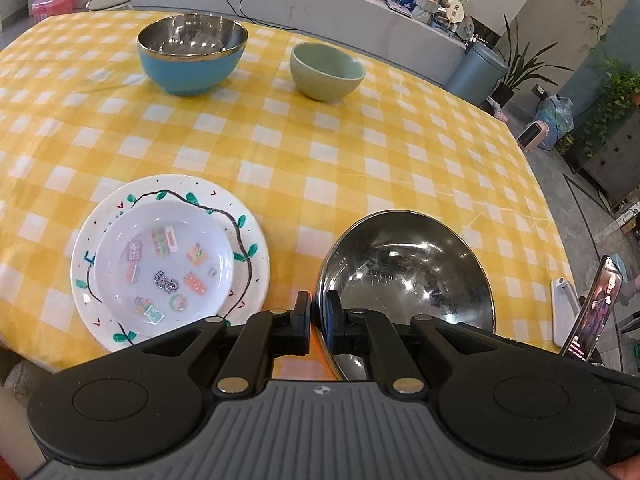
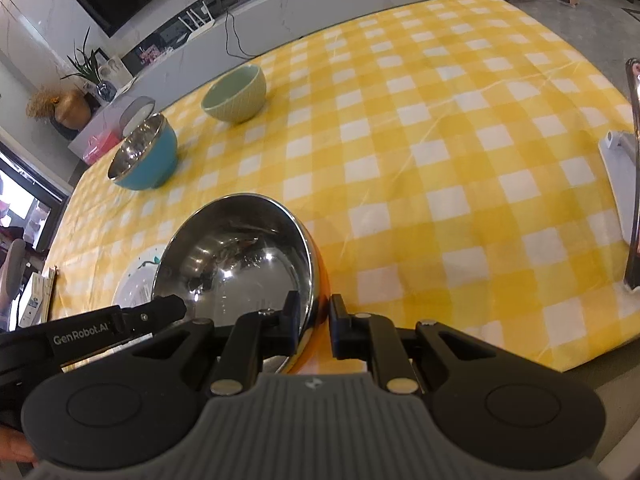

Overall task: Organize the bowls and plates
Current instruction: 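Lift the orange bowl with the left gripper and carry it beside the plate stack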

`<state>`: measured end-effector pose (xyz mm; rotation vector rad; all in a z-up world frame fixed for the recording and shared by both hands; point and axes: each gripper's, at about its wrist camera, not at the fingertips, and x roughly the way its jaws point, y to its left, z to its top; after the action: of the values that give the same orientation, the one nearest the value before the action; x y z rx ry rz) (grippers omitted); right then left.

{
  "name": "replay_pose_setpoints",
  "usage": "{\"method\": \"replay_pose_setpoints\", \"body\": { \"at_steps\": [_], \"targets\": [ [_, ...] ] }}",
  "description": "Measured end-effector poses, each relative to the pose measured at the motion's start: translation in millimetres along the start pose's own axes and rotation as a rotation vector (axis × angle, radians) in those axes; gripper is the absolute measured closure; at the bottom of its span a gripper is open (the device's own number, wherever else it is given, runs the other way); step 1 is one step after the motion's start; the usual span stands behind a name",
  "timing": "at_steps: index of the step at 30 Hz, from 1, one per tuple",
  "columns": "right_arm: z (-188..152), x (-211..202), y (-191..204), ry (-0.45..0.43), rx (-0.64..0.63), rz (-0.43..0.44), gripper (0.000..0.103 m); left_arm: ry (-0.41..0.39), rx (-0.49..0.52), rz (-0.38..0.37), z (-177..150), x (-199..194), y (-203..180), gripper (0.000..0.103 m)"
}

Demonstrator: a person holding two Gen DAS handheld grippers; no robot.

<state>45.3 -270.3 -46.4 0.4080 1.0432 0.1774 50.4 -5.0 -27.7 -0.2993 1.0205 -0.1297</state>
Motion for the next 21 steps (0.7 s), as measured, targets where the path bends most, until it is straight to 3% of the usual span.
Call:
{"method": "replay_pose_setpoints", "body": {
  "at_steps": [21],
  "targets": [
    [0.6, 4.6, 0.0, 0.007, -0.001, -0.001, 0.087, 0.016, 0.009, -0.013, 0.5, 2.3, 0.1, 0.092]
  ]
}}
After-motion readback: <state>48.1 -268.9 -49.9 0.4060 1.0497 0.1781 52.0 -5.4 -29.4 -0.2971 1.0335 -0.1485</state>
